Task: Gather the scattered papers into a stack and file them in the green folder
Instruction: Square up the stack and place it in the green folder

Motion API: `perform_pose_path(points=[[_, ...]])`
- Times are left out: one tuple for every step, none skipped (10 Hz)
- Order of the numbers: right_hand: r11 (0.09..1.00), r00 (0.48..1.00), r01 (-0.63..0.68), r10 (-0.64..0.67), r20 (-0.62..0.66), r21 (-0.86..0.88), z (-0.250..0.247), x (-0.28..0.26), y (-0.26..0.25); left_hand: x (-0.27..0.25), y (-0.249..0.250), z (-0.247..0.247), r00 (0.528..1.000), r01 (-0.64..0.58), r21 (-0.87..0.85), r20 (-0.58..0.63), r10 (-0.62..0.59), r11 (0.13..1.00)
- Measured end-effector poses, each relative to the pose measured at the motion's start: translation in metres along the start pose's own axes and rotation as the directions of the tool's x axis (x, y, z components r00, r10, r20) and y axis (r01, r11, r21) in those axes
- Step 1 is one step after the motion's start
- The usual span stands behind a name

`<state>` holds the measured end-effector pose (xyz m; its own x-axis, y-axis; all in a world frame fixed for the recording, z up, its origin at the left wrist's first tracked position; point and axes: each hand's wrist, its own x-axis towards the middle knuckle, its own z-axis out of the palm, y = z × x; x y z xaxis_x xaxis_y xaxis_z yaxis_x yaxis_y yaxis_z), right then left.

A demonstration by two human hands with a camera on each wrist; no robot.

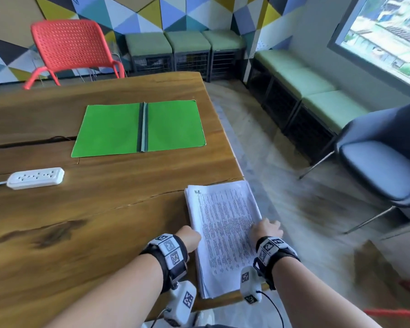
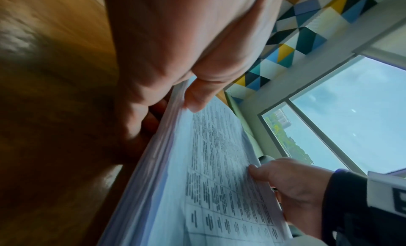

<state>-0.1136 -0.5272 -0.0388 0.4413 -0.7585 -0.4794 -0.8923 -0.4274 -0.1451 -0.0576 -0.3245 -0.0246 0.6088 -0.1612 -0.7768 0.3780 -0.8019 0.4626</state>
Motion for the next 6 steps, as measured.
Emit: perform_pose_path(points=[[1.000,1.000,-0.005,0.005,0.011,-0.010,0.003,-0.007,-0.007,0.000,-0.002,0.007,0.999,0.027,-0.007,-0.036,-0.027,1.000],[0.999,0.998,0.050,-0.050,0.031,0.007,0.008,-0.019,-0.024,-0.018,-0.004,0.006,0.999,-0.007,0.318,-0.036,0.019,0.948],[0.983,0.982,0.120,-0.138,0.128,0.135,0.016,-0.029,-0.049,-0.010,-0.020,-0.009,0.996,-0.031,0.657,-0.043,0.079,0.753],[0.945,0.930,0.219,-0.277,0.242,0.243,0.019,-0.042,-0.077,-0.018,-0.035,-0.043,0.992,-0.031,0.440,-0.098,0.082,0.898],[0.851,0.879,0.344,-0.441,0.181,0.397,0.017,-0.062,-0.113,-0.038,-0.045,-0.092,0.892,-0.107,-0.639,-0.400,-0.210,0.762],[0.634,0.813,0.459,-0.582,-0.007,0.622,0.005,-0.097,-0.156,-0.030,-0.060,-0.141,0.806,-0.303,-0.354,-0.591,0.040,0.885]])
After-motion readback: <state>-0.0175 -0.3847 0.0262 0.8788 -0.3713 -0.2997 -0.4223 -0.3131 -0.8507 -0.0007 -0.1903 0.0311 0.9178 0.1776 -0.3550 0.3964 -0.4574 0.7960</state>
